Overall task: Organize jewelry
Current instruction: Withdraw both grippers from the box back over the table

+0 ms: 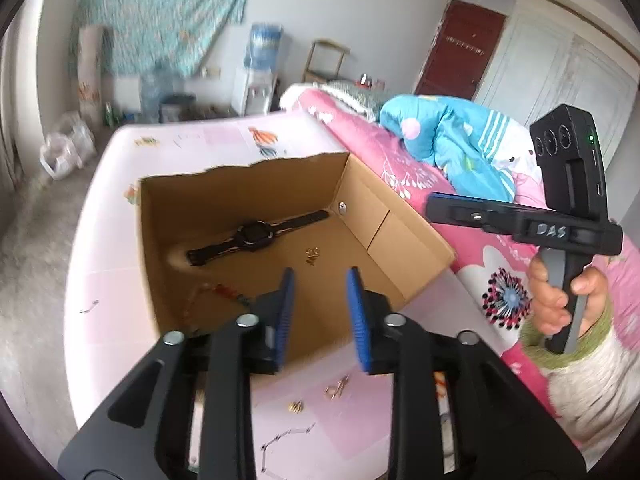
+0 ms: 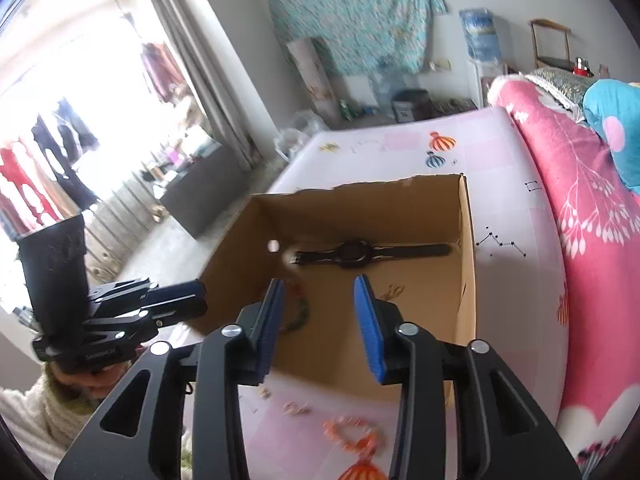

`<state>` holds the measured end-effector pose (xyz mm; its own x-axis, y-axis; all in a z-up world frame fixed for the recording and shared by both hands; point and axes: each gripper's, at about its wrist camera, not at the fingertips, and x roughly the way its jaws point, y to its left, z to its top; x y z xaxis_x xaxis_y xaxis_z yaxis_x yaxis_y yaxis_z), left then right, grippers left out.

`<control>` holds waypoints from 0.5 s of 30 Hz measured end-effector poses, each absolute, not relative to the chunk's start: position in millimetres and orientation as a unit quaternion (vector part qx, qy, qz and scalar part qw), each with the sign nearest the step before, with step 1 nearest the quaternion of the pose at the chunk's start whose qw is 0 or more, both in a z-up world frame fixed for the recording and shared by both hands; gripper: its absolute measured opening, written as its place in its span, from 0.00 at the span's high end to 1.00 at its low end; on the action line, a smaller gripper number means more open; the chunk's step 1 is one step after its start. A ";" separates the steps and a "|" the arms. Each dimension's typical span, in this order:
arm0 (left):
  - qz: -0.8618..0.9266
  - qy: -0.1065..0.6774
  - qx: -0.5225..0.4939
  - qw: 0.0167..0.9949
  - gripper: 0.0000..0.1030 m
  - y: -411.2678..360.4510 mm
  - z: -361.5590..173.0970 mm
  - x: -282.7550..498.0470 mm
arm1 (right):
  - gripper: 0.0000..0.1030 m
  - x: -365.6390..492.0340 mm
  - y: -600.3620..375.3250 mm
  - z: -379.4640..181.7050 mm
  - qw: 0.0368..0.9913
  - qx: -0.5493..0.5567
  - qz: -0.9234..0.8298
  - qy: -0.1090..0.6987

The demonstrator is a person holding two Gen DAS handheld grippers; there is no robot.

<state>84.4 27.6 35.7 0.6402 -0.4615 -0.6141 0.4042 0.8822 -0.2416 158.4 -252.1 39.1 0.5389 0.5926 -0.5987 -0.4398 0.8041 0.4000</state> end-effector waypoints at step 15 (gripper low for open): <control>-0.206 0.396 -0.021 0.894 0.72 5.1 -61.5 22.7 | 0.62 56.2 -235.4 -72.8 0.842 0.126 0.278 0.445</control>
<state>22.7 5.1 -61.5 0.6010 -0.3846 -0.7006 0.3511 0.9146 -0.2008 56.2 -235.4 -72.8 0.4495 0.5791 -0.6801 -0.3556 0.8144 0.4585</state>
